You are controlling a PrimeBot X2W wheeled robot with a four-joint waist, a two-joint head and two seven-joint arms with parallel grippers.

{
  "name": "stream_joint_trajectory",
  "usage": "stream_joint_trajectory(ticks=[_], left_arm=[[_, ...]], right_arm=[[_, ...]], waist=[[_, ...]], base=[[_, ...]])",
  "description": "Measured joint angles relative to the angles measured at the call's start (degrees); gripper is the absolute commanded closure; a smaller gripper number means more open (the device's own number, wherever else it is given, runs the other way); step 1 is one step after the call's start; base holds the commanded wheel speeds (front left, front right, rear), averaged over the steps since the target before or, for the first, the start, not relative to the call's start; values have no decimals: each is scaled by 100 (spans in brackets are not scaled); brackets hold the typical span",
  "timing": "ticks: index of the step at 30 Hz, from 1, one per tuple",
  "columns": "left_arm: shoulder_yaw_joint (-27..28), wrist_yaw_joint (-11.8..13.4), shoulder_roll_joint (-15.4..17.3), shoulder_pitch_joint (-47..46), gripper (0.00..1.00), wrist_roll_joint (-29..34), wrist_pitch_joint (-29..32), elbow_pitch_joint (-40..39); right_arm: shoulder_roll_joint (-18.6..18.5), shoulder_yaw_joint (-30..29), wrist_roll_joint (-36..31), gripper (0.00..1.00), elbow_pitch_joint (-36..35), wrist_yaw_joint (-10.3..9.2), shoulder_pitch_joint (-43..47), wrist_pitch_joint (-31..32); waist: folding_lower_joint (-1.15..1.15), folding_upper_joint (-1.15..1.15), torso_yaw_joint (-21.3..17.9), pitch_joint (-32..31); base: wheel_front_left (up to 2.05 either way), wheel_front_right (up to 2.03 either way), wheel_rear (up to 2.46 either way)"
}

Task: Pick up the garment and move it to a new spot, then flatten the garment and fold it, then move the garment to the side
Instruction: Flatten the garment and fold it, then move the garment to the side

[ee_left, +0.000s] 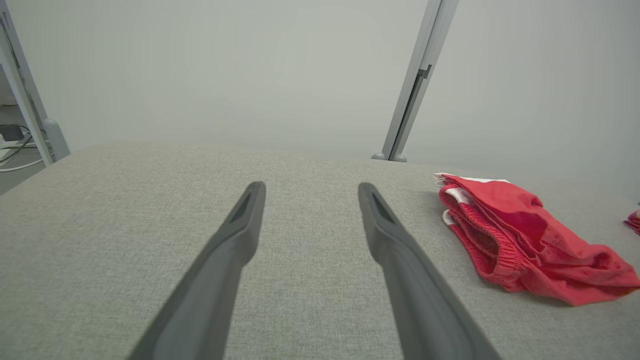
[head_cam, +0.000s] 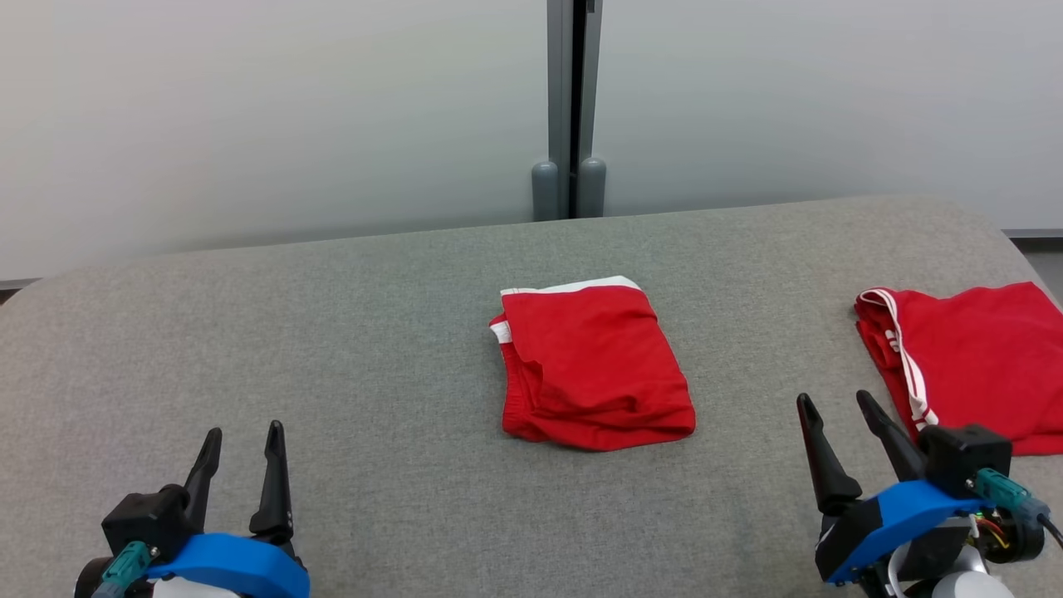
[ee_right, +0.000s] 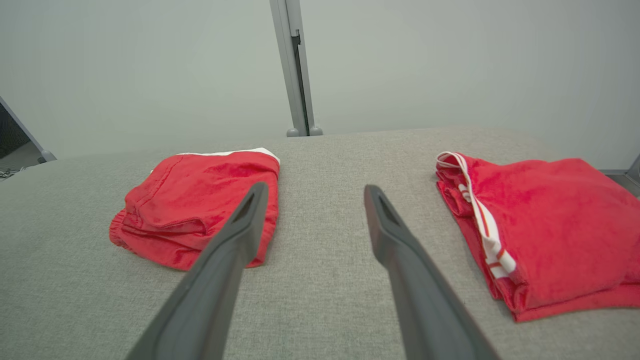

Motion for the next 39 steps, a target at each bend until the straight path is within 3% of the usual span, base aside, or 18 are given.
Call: stream_joint_trajectory(ticks=[7, 13, 21, 29, 34, 35, 36, 37, 39], left_arm=[[-57, 33, 9, -61, 0, 3, 42, -166], [-160, -3, -4, -350, 0, 77, 47, -347], [-411, -152, -189, -915, 0, 223, 48, -339], [-673, -324, -387, -1323, 0, 367, 23, -108], [-730, -408, -479, -1395, 0, 413, -2, 82], [-730, -413, -486, -1395, 0, 413, -2, 129], [-721, -419, -490, -1395, 0, 413, -4, 160], [-708, -432, -487, -1394, 0, 412, -10, 182], [-656, -434, -453, -1390, 0, 410, -11, 213]], right_arm=[[0, 151, 1, 0, -7, 0, -349, 223], [-48, 235, 44, 0, 353, 0, -1295, 936], [-93, -213, -77, 0, 1956, 0, -2614, 1670], [-78, -1012, -471, 0, 3277, 0, -3239, 1674], [-64, -1036, -771, 0, 3871, -1, -3469, 1727], [-68, -1007, -791, 27, 3974, -1, -3515, 1761], [-68, -969, -803, 84, 4053, -5, -3556, 1766], [-64, -922, -820, 100, 4119, -7, -3573, 1757], [-45, -730, -857, 100, 4235, -5, -3603, 1733]], waist=[[0, 0, 99, 157], [0, 0, 301, 505], [1, 0, 838, 976], [1, 0, 1390, 1387], [1, 0, 1559, 1497], [1, 0, 1556, 1483], [1, 0, 1539, 1464], [1, 0, 1510, 1445], [0, 0, 1424, 1415]], base=[[0, 0, 0], [0, 0, 0], [0, 0, 0], [0, 0, 0], [0, 0, 0], [0, 0, 0], [0, 0, 0], [0, 0, 0], [0, 0, 0]])
